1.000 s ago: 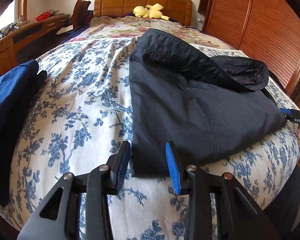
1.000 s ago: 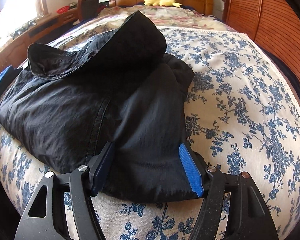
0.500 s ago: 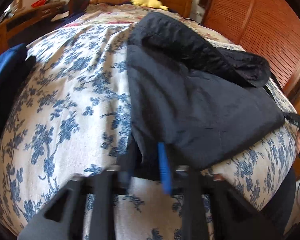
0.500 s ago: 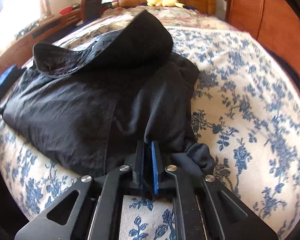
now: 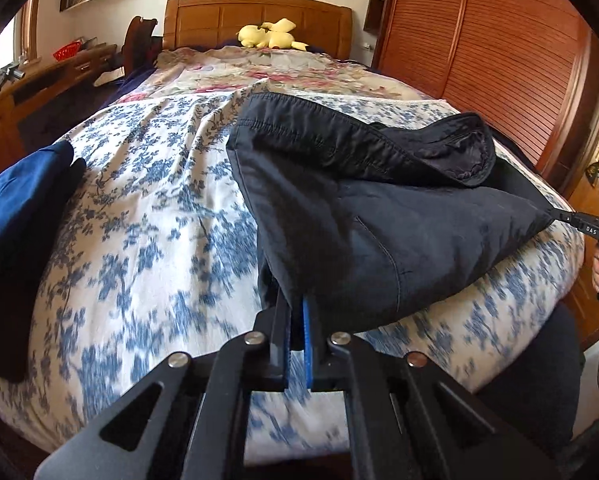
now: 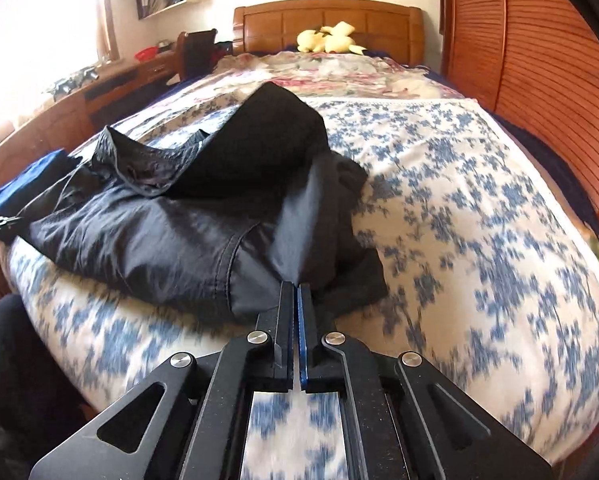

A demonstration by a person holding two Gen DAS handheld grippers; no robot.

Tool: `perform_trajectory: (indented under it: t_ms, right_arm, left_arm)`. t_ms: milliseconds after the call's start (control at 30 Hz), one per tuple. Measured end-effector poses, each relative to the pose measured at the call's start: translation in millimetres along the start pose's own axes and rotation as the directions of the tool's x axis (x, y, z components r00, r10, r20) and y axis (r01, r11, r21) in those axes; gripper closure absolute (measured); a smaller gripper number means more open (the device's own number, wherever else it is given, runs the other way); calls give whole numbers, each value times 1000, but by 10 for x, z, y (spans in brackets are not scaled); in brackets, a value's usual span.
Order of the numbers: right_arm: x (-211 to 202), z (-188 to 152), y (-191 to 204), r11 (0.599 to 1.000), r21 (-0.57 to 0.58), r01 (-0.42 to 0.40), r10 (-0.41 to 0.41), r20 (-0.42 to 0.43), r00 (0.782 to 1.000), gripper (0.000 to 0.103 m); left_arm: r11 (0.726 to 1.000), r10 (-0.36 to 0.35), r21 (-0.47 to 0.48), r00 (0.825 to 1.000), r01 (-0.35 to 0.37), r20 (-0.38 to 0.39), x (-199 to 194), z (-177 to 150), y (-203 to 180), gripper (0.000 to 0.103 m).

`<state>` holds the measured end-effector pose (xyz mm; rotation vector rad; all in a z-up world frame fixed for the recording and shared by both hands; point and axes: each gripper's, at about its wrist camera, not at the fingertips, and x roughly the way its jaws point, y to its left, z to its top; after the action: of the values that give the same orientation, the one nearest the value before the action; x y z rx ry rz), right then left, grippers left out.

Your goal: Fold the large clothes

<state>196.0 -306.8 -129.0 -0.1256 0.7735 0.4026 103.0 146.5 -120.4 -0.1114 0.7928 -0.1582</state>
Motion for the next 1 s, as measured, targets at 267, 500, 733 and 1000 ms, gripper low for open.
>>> perform_trajectory:
  t_ms: [267,500,733,1000]
  right_arm:
    - [-292,-156,17,1000,-16,20,-19,38,999,103]
    - [-72,223,31,997,-60,44,-38,99,994,43]
    - [666,792,-6,990,-125,69,-67,24,998,41]
    - [1418,1315,-417,998,-43,35,-38,-83,996,41]
  left_arm:
    - [1000,19,21,1000,-19,1,-98,-135,-43,98]
    - [996,71,53,997,-73,37,-80,115,13,81]
    - [997,60,48,996,-63,62,-19,404,96,75]
    - [998,49,45,998,-51,48,244,689,200,70]
